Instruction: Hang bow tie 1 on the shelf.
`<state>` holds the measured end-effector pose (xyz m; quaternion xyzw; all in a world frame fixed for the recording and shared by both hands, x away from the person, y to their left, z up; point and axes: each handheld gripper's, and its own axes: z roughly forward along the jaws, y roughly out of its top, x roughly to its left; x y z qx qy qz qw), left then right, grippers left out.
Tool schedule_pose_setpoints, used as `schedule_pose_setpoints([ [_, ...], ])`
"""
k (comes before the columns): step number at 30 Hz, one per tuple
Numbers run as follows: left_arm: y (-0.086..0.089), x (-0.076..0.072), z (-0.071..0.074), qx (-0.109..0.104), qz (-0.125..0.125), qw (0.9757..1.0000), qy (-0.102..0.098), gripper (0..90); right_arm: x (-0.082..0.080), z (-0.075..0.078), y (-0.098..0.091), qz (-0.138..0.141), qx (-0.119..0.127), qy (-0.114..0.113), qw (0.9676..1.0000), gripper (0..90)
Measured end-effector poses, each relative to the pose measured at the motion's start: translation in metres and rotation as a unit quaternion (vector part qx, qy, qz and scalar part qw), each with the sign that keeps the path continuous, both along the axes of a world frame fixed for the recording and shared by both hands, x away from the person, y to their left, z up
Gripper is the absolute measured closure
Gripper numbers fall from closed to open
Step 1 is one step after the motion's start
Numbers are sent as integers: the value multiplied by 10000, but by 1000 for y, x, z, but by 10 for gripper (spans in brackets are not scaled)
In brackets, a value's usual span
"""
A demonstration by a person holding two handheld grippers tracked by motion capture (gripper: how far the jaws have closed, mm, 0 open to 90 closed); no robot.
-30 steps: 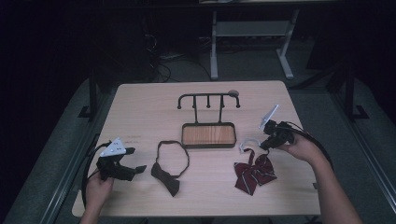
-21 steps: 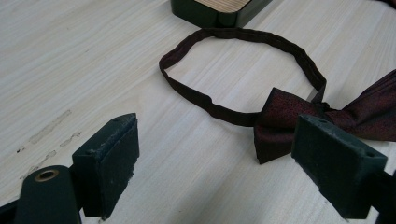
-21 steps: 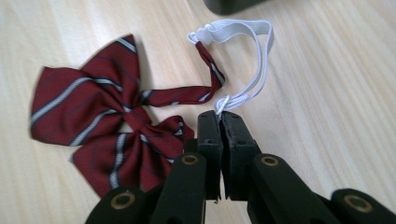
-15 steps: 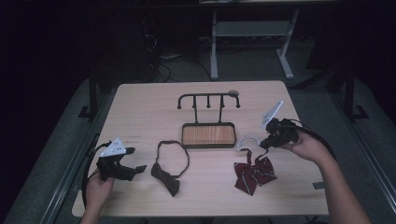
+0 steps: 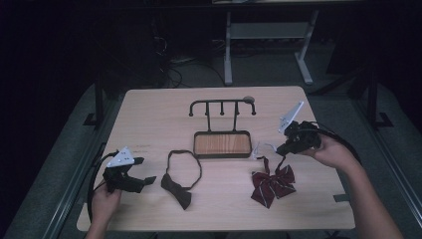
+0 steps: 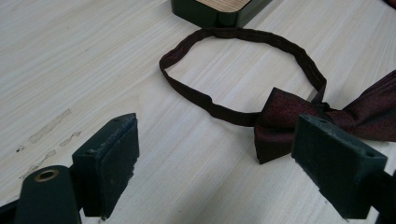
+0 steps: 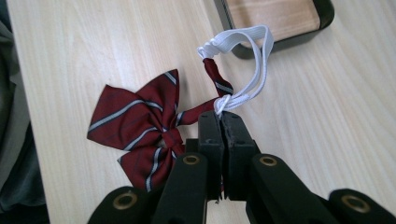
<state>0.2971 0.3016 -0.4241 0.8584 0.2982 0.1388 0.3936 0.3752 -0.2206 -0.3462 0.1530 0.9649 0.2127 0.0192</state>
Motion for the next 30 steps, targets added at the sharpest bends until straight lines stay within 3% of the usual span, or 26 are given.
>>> schedule_pose_setpoints([
  [12,0,0,0,2,-12,10000,-8,148,-4,21,3,109,37,-119,9999,874],
  [30,-1,0,0,-6,3,10000,4,148,-6,41,7,198,93,-252,9994,873],
])
